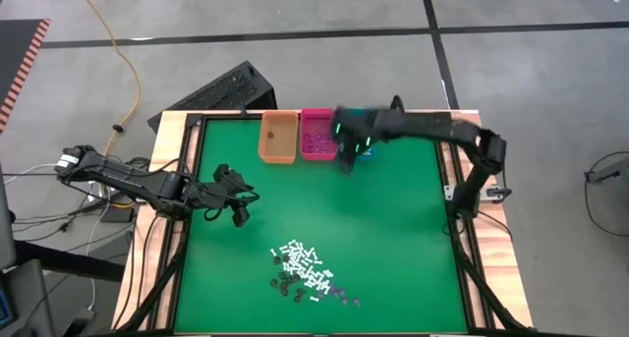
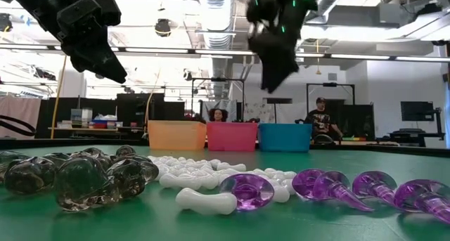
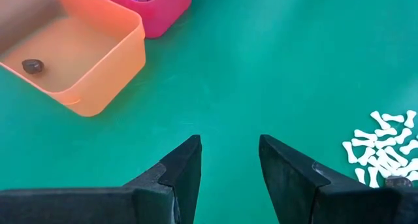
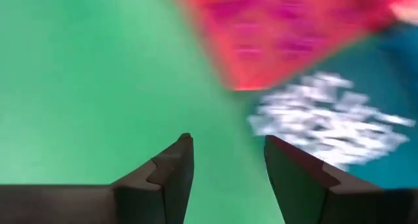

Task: Sort Halloween decoration
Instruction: Put the white bone toy into the blue bin

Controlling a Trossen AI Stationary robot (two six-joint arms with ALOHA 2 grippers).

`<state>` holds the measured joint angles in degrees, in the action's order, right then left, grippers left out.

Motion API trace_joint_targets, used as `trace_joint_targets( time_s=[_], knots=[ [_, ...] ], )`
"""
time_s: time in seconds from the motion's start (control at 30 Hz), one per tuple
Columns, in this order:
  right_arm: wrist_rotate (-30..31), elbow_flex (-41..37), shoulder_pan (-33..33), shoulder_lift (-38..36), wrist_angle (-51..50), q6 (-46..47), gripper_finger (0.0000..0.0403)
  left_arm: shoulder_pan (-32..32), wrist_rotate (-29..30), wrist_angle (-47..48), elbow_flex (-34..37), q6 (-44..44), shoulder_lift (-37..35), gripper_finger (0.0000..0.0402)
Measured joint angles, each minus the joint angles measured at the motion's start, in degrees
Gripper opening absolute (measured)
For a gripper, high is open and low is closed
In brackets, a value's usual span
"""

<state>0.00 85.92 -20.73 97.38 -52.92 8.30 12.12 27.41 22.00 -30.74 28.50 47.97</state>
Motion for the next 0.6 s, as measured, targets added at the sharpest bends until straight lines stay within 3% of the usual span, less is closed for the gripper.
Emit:
trace_joint_targets(
  time_s=[0.23,0.33,0.6],
  knots=[
    [0.04,-0.04,22.71,0.76,3.31,9.38,0.0204,0.00,0.09,-0.02,0.00,0.93,0.01,0.0144],
    [4.25,-0.05,31.04,3.14,7.27,14.36,0.0199,0.00,0.10,-0.05,0.00,1.17,0.02,0.0144],
    [9.36,-0.03,43.13,10.30,17.08,22.31,0.0190,0.00,0.25,-0.08,0.00,1.32,0.00,0.0144]
  ],
)
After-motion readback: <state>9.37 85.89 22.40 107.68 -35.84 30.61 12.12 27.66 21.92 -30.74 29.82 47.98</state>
